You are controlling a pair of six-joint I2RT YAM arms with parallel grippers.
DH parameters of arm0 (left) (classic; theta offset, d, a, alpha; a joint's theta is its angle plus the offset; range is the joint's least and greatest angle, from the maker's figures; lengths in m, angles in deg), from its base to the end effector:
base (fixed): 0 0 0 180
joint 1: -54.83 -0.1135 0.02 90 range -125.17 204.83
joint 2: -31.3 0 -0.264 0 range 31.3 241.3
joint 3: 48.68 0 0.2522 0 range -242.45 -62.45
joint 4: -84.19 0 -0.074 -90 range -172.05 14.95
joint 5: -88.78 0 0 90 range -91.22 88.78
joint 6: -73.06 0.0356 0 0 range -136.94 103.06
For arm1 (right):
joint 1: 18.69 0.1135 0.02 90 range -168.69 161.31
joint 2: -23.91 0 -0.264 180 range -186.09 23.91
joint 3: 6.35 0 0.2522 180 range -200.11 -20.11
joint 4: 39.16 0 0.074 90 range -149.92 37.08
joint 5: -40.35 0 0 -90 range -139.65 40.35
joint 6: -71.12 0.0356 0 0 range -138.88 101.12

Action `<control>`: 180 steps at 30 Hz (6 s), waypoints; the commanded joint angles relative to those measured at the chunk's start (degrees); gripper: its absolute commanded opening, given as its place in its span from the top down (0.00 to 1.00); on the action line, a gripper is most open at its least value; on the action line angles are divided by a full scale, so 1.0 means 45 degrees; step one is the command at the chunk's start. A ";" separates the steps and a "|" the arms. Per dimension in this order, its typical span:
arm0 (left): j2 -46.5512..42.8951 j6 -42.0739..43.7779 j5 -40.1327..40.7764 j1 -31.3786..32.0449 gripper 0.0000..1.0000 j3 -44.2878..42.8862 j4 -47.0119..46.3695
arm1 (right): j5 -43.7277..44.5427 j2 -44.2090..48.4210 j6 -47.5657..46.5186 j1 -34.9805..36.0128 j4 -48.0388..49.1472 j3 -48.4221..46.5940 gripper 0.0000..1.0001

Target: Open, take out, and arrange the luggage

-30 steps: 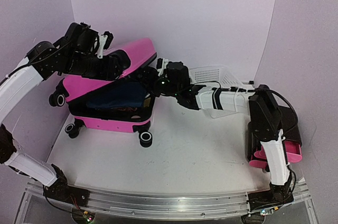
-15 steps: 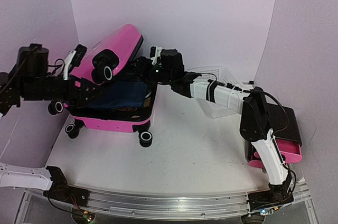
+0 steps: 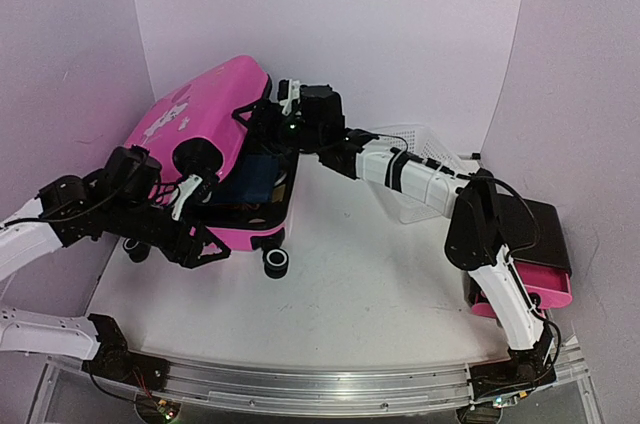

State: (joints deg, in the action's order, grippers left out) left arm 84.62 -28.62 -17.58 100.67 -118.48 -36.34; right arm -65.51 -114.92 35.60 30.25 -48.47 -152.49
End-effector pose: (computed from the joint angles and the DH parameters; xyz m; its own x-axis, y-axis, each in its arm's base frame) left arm 0.1205 -0.1385 0.3230 -0.6336 0.3736 -0.6774 0.7185 0.6089 -0.3362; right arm 0.3717 0.4415 0.3156 -0.7497 0.3314 -0.5729 -0.5070 0.2689 0.8190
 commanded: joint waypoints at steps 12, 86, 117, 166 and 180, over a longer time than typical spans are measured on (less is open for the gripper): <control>-0.2503 0.4892 -0.0631 0.0437 0.18 0.3382 -0.3986 | 0.0619 0.0040 0.2000 0.0158 0.1630 -0.1271 0.27; 0.2728 1.2103 1.5417 -0.3604 0.07 -0.0930 -1.2628 | 0.3097 0.2960 -0.4774 -0.0787 -0.7241 0.5020 0.02; 0.4852 1.3249 1.5483 -0.6418 0.01 -0.6842 -0.7521 | 0.4456 0.0430 -0.5131 -0.0204 -0.8470 0.3239 0.33; 0.5627 0.1140 -0.1233 -0.3024 0.03 -0.7839 -0.2475 | 0.3624 0.6029 -0.8440 -0.1771 -1.0519 0.6514 0.02; 0.6746 -0.0421 -0.2352 -0.2672 0.04 -0.4035 -0.4349 | 0.5024 0.4946 -1.4728 -0.4293 -1.2648 0.6623 0.02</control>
State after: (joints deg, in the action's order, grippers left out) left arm 114.78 -27.77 -24.49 87.91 -138.12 -50.70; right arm -44.02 -87.31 -18.45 9.99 -102.65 -119.57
